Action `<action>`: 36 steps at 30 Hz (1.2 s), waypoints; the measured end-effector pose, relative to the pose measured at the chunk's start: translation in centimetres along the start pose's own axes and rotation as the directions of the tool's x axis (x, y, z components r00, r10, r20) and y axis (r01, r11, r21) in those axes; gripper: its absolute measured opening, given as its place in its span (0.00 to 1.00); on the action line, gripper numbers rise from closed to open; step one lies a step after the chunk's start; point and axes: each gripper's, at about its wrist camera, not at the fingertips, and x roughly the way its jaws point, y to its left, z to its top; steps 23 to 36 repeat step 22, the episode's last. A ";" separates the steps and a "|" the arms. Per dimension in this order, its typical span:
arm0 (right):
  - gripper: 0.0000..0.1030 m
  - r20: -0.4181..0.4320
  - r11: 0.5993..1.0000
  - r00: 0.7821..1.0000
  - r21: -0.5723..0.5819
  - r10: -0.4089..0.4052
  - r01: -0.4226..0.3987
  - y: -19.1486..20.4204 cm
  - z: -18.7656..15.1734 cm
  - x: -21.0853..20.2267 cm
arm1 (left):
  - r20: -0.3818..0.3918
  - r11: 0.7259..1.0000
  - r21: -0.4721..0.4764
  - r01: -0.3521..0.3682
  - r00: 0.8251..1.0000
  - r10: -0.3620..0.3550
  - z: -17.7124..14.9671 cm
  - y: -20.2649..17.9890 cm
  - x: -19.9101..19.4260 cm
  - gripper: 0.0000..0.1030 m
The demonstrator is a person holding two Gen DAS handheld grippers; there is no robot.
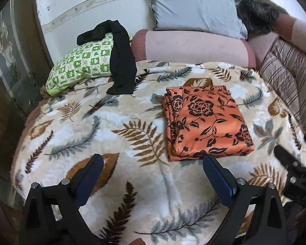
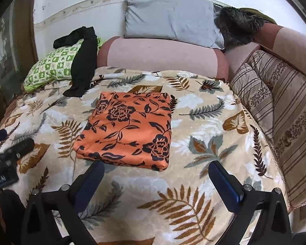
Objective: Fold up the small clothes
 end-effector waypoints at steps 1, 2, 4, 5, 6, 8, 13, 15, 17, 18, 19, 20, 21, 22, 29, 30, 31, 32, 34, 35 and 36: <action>1.00 0.005 1.000 1.000 0.001 -0.004 0.004 0.0 0.2 -0.1 | 0.005 1.000 0.005 -0.001 1.000 0.001 0.0 -0.1 -0.1 0.95; 1.00 0.008 1.000 1.000 0.002 -0.008 0.008 0.0 0.3 -0.2 | 0.011 1.000 0.006 0.001 1.000 -0.001 0.1 -0.1 -0.2 0.95; 1.00 0.013 1.000 1.000 -0.002 -0.006 0.006 0.1 0.6 -0.4 | 0.012 1.000 0.000 0.014 1.000 -0.014 0.2 0.0 -0.3 0.95; 1.00 0.014 1.000 1.000 -0.006 -0.007 0.007 0.2 0.7 -0.4 | 0.012 1.000 -0.007 0.022 1.000 -0.022 0.3 0.1 -0.3 0.95; 1.00 0.014 1.000 1.000 -0.010 -0.009 0.009 0.2 0.8 -0.3 | 0.010 1.000 -0.011 0.025 1.000 -0.025 0.4 0.2 -0.3 0.95; 1.00 0.012 1.000 1.000 -0.018 -0.007 0.008 0.3 0.9 -0.2 | 0.006 0.999 -0.017 0.031 0.999 -0.031 0.5 0.3 -0.1 0.95; 1.00 0.009 1.000 1.000 -0.025 -0.004 0.004 0.6 1.1 0.0 | 0.011 0.998 -0.024 0.055 0.998 -0.054 0.9 0.3 0.3 0.95; 1.00 0.006 1.000 1.000 -0.029 -0.005 0.005 0.7 1.1 0.2 | 0.010 0.997 -0.027 0.069 0.998 -0.069 1.1 0.2 0.5 0.95; 1.00 -0.001 1.000 1.000 -0.030 -0.004 0.004 0.8 1.0 0.5 | 0.016 0.995 -0.029 0.091 0.996 -0.090 1.2 0.1 0.6 0.95; 1.00 -0.003 1.000 1.000 -0.030 -0.004 0.004 0.8 1.1 0.6 | 0.025 0.995 -0.027 0.094 0.995 -0.093 1.3 0.0 0.6 0.95; 1.00 -0.004 1.000 1.000 -0.030 -0.005 0.004 0.8 1.1 0.7 | 0.037 0.996 -0.025 0.091 0.995 -0.090 1.4 -0.1 0.6 0.95; 1.00 -0.005 1.000 1.000 -0.031 -0.004 0.003 0.8 1.2 0.8 | 0.043 0.996 -0.022 0.087 0.995 -0.086 1.6 -0.2 0.7 0.95; 1.00 -0.007 0.999 1.000 -0.032 -0.003 0.003 0.7 1.3 0.9 | 0.040 0.996 -0.018 0.089 0.995 -0.089 1.7 -0.3 0.8 0.95; 1.00 -0.009 0.999 1.000 -0.033 -0.003 0.003 0.7 1.3 1.1 | 0.036 0.995 -0.016 0.096 0.995 -0.096 1.9 -0.5 1.0 0.95; 1.00 -0.009 0.999 1.000 -0.033 -0.003 0.003 0.7 1.3 1.1 | 0.036 0.995 -0.016 0.096 0.995 -0.096 1.9 -0.5 1.0 0.95; 1.00 -0.009 0.999 1.000 -0.033 -0.003 0.003 0.7 1.3 1.1 | 0.036 0.995 -0.016 0.096 0.995 -0.096 1.9 -0.5 1.0 0.95; 1.00 -0.009 0.999 1.000 -0.033 -0.003 0.003 0.7 1.3 1.1 | 0.036 0.995 -0.016 0.096 0.995 -0.096 1.9 -0.5 1.0 0.95; 1.00 -0.009 0.999 1.000 -0.033 -0.003 0.003 0.7 1.3 1.1 | 0.036 0.995 -0.016 0.096 0.995 -0.096 1.9 -0.5 1.0 0.95; 1.00 -0.009 0.999 1.000 -0.033 -0.003 0.003 0.7 1.3 1.1 | 0.036 0.995 -0.016 0.096 0.995 -0.096 1.9 -0.5 1.0 0.95; 1.00 -0.009 0.999 1.000 -0.033 -0.003 0.003 0.7 1.3 1.1 | 0.036 0.995 -0.016 0.096 0.995 -0.096 1.9 -0.5 1.0 0.95; 1.00 -0.009 0.999 1.000 -0.033 -0.003 0.003 0.7 1.3 1.1 | 0.036 0.995 -0.016 0.096 0.995 -0.096 1.9 -0.5 1.0 0.95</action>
